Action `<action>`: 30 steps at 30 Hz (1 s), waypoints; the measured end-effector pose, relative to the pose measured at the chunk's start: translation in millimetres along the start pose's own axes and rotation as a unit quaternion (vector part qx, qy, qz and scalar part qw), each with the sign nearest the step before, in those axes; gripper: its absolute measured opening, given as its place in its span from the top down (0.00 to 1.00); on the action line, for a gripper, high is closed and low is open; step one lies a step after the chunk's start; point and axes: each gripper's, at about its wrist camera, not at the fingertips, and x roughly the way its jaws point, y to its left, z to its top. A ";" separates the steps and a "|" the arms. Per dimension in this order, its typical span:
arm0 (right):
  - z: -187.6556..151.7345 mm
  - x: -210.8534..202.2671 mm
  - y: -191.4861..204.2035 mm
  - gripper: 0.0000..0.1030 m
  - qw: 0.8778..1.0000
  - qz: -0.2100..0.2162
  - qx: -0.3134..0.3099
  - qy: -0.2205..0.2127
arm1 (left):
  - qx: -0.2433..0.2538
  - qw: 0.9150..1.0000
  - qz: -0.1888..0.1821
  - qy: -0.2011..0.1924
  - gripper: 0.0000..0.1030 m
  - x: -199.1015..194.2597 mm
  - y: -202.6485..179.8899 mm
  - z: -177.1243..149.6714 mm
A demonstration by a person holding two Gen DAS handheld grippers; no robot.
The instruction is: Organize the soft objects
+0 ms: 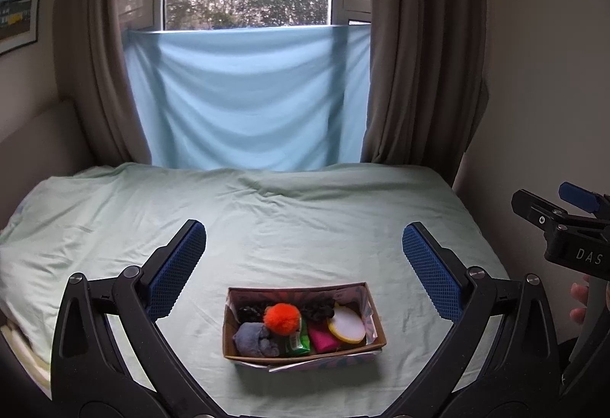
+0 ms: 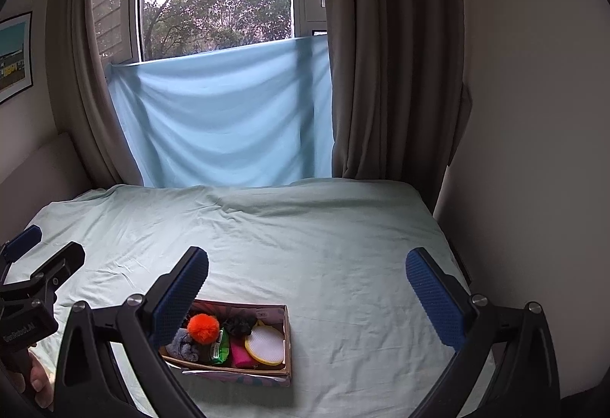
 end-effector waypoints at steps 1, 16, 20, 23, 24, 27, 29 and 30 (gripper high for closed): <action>0.0 -0.7 -0.1 0.00 1.000 0.000 0.000 -0.001 | -0.001 1.000 -0.001 0.000 0.00 -0.4 0.1 0.2; 3.9 -11.3 3.4 0.00 1.000 0.005 0.001 -0.013 | 0.005 1.000 -0.001 -0.008 0.00 -7.9 -2.6 0.3; 3.5 -11.1 3.8 0.00 1.000 0.004 0.002 -0.014 | 0.006 1.000 0.003 -0.012 0.00 -9.7 -2.2 -0.1; 3.6 -11.5 4.6 0.00 1.000 0.005 0.004 -0.014 | 0.006 1.000 0.003 -0.013 0.00 -9.2 -1.4 0.5; 3.9 -11.1 4.8 0.00 1.000 0.005 0.004 -0.015 | 0.006 1.000 0.003 -0.014 0.00 -9.4 -1.2 0.4; 4.2 -10.3 4.8 0.00 1.000 0.006 0.004 -0.015 | 0.006 1.000 0.003 -0.014 0.00 -9.8 -0.1 0.2; 4.4 -10.1 5.6 0.00 1.000 0.006 0.003 -0.017 | 0.005 1.000 0.005 -0.015 0.00 -10.4 0.7 -0.3; 4.6 -10.1 6.0 0.00 1.000 0.006 0.002 -0.017 | 0.005 1.000 0.005 -0.017 0.00 -11.3 1.0 -0.6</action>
